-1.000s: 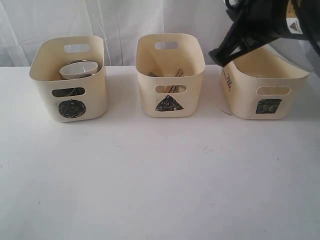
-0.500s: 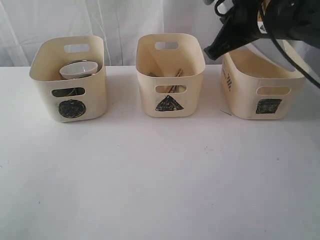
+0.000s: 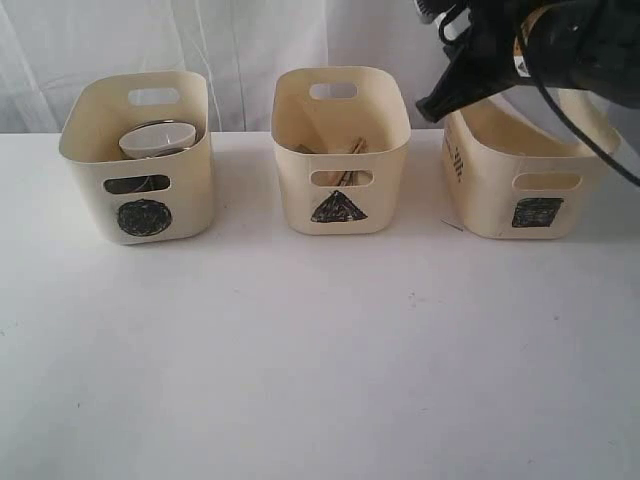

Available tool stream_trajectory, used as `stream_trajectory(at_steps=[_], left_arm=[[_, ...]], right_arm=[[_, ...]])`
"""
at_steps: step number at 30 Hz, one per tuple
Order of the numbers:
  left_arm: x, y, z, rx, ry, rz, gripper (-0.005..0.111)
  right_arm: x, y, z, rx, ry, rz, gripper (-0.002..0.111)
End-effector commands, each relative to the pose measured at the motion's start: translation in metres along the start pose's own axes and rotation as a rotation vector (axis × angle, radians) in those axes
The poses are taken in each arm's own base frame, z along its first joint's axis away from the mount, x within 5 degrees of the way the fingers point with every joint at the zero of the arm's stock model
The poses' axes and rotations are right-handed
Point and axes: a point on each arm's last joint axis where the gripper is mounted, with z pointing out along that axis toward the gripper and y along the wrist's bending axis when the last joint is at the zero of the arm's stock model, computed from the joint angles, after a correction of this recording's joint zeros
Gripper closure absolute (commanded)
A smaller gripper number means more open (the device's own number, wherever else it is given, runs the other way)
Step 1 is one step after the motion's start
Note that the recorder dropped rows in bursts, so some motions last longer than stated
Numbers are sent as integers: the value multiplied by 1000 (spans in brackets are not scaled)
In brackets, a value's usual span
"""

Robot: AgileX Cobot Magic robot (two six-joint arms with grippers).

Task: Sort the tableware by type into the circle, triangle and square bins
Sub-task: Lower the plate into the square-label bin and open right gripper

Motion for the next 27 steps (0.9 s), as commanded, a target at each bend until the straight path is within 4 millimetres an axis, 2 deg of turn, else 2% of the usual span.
stream_trajectory(at_steps=[1, 6, 10, 18, 27], left_arm=[[1, 0, 0, -2, -2, -4, 69], [1, 0, 0, -2, -2, -4, 69], [1, 0, 0, -2, -2, -4, 69], [1, 0, 0, -2, -2, -4, 69], [1, 0, 0, -2, -2, -4, 69]], right_arm=[[7, -1, 16, -22, -22, -29, 108], [20, 4, 31, -52, -7, -19, 108], [24, -2, 35, -42, -9, -10, 108], [17, -19, 35, -3, -41, 61, 108], [18, -26, 35, 12, -45, 138, 85]])
